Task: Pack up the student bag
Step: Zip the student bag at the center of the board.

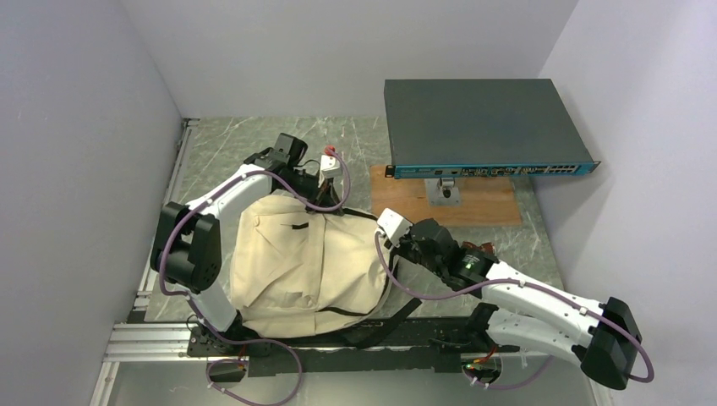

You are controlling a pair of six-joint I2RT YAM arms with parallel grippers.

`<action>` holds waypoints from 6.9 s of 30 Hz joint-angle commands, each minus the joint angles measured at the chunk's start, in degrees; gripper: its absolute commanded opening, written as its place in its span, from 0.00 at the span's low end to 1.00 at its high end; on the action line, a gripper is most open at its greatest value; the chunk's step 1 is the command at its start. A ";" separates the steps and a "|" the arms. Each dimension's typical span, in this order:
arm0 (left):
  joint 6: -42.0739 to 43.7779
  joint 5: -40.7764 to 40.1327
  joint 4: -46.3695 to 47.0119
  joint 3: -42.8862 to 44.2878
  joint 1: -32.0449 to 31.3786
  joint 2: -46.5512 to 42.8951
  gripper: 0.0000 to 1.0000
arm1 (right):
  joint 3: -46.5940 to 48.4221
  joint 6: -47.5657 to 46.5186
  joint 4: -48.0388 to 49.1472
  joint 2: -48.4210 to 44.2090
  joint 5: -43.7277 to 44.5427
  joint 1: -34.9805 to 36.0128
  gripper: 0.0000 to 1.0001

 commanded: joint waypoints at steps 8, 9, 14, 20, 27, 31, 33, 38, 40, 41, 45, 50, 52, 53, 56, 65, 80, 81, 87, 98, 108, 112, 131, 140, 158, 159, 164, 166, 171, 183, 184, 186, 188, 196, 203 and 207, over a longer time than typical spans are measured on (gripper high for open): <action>-21.05 -11.85 13.61 -0.02 5.63 -2.92 0.00 | 7.33 5.02 -13.06 -0.26 -1.34 2.40 0.00; -22.53 -13.97 14.16 0.09 7.33 -2.66 0.00 | 7.17 5.38 -14.19 -0.93 -0.67 3.31 0.00; -26.05 -19.43 19.01 -2.25 11.92 -3.31 0.00 | 6.92 11.64 -13.79 -3.01 0.97 8.04 0.00; -31.72 -27.20 19.05 -1.67 14.29 -3.19 0.00 | 11.81 18.92 -17.60 2.14 3.24 23.27 0.00; -46.82 -26.79 12.98 3.25 16.06 -3.94 0.07 | 18.00 38.07 -25.48 12.56 13.07 26.92 0.00; -48.29 -29.62 10.68 -0.97 11.06 -11.65 0.51 | 16.39 33.54 -21.63 10.25 12.03 21.84 0.00; -48.94 -32.51 10.20 -4.37 8.28 -17.16 0.69 | 15.31 31.79 -18.62 9.53 11.36 19.56 0.00; -68.79 -32.78 13.55 -14.10 3.53 -29.82 0.85 | 12.02 28.82 -9.62 6.77 9.85 16.56 0.00; -83.55 -31.37 17.53 -18.16 0.33 -30.71 0.79 | 11.11 28.19 -7.39 6.41 9.64 16.44 0.00; -88.22 -30.70 18.88 -18.88 -1.60 -30.31 0.77 | 10.91 27.93 -6.96 6.60 9.71 16.44 0.00; -102.63 -38.19 24.67 -20.03 -11.48 -28.12 0.89 | 9.47 25.53 -4.91 6.45 10.66 16.50 0.00; -115.67 -46.02 11.79 -11.48 -16.76 -20.75 0.75 | 7.34 22.52 -3.18 3.72 11.20 16.52 0.00; -118.58 -48.62 3.88 -6.41 -18.94 -16.79 0.60 | 7.60 21.81 -4.02 3.52 11.38 16.52 0.00; -119.33 -49.46 0.09 -3.67 -19.84 -14.82 0.57 | 7.81 21.79 -4.61 3.66 11.52 16.54 0.00; -120.64 -50.53 -4.80 0.81 -21.56 -9.94 0.57 | 8.14 20.55 -5.74 3.76 11.81 16.68 0.00; -126.00 -57.37 -10.47 4.07 -24.39 -6.14 0.31 | 7.64 18.78 -7.27 2.64 14.70 18.67 0.00; -122.15 -72.53 -2.30 -2.46 -9.61 -20.76 0.00 | 8.75 20.99 -11.79 5.15 21.82 30.35 0.00; -121.44 -73.66 -2.56 -1.72 -8.67 -21.18 0.00 | 9.06 21.15 -11.83 5.99 21.95 30.93 0.00; -115.81 -78.13 -2.02 5.51 -4.11 -19.75 0.00 | 11.97 24.82 -10.15 12.34 20.37 33.25 0.00; -105.92 -87.12 -9.62 28.19 0.93 -10.27 0.00 | 14.16 34.61 -4.20 23.78 24.77 31.99 0.00; -102.38 -89.00 -13.71 36.77 4.22 -5.03 0.00 | 12.10 36.77 4.61 36.02 17.96 30.91 0.00; -96.74 -89.53 -13.95 39.39 5.85 -2.66 0.00 | 11.11 38.04 2.92 32.57 18.22 30.12 0.00; -111.32 -49.56 3.09 -6.86 -6.93 -24.26 0.85 | 16.78 3.05 -3.32 21.07 1.51 16.26 0.00; -110.70 -53.02 -0.18 0.43 -14.41 -12.56 0.83 | 21.75 1.08 -15.51 18.36 5.60 16.35 0.00; -99.04 -59.39 8.53 6.19 -10.42 -8.39 0.00 | 27.99 25.70 -16.33 31.09 11.69 39.49 0.00; -98.37 -60.27 7.59 7.21 -10.15 -8.33 0.00 | 27.75 28.71 -13.93 33.78 11.41 42.11 0.00; -94.48 -61.36 2.78 10.85 -9.69 -8.69 0.00 | 25.97 33.80 -9.12 32.85 12.18 40.10 0.00; -93.63 -61.37 3.51 9.33 -9.67 -10.22 0.00 | 23.93 33.39 -7.34 27.01 10.64 36.16 0.00; -90.30 -53.46 9.64 3.57 -9.80 -14.75 0.00 | 21.07 36.07 -6.73 15.80 -0.25 27.11 0.40; -79.30 -39.07 18.83 -14.82 -13.82 -31.30 0.60 | 19.59 61.96 -12.83 6.06 9.21 20.20 0.93; -77.26 -41.66 17.07 -14.91 -14.72 -33.44 0.64 | 20.22 63.39 -13.90 6.26 9.57 19.09 0.89; -74.19 -44.43 16.40 -16.64 -15.67 -38.41 0.71 | 20.87 64.39 -14.32 6.61 8.34 16.46 0.77; -70.97 -44.36 19.85 -22.06 -16.54 -44.43 0.75 | 21.01 64.68 -14.15 6.83 6.13 13.73 0.72; -69.25 -58.89 40.28 -47.85 -32.41 -66.23 0.63 | 20.73 61.21 -9.30 11.46 -0.63 6.72 0.58; -63.24 -82.45 50.08 -50.88 -53.33 -56.08 0.65 | 24.06 55.52 -6.48 20.11 -3.68 3.29 0.57; -69.94 -87.93 47.64 -46.99 -54.32 -47.73 0.58 | 25.62 53.66 -8.51 21.99 -3.52 3.16 0.50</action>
